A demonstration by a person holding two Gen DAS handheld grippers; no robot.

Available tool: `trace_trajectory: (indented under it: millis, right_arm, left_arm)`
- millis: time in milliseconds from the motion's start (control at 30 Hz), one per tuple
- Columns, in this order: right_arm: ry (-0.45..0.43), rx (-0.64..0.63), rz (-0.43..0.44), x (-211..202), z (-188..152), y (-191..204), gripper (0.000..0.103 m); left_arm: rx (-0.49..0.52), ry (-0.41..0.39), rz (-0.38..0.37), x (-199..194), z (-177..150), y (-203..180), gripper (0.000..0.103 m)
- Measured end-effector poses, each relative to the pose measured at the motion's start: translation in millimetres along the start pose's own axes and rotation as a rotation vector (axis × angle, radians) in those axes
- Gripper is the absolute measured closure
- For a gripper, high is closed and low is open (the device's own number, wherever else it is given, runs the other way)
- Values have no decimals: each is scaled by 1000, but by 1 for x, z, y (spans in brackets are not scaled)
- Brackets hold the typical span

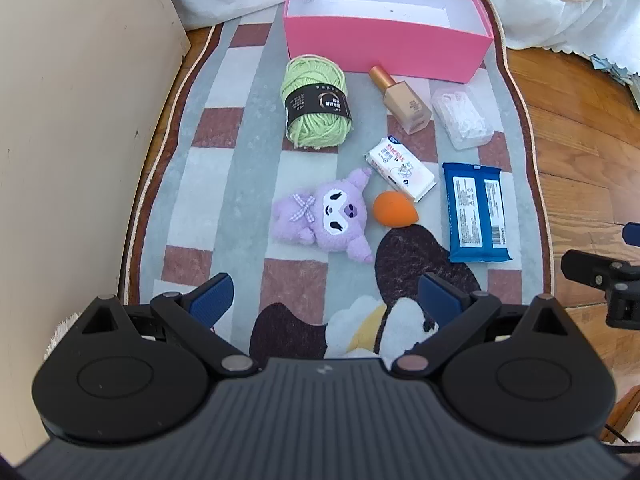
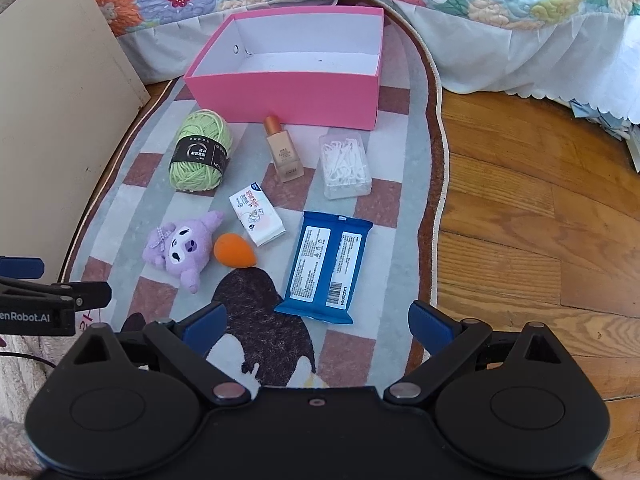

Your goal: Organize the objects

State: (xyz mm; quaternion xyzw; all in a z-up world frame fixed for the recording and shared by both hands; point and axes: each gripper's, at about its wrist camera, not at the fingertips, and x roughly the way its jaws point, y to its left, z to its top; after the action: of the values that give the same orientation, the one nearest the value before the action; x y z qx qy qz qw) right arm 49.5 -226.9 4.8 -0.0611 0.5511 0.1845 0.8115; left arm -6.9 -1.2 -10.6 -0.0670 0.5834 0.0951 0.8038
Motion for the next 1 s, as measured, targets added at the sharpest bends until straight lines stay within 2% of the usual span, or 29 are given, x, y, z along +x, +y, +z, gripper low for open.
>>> trace_trajectory:
  millis: [233, 900, 1000]
  right_arm:
    - [9, 5, 2, 3, -2, -1, 4]
    - [18, -27, 3, 11, -3, 8, 4]
    - [21, -40, 2, 13, -2, 8, 4]
  left_arm:
    - [-18, -22, 9, -8, 0, 4, 3]
    - [-29, 4, 22, -1, -1, 6, 3]
    - [-30, 0, 6, -1, -1, 6, 3]
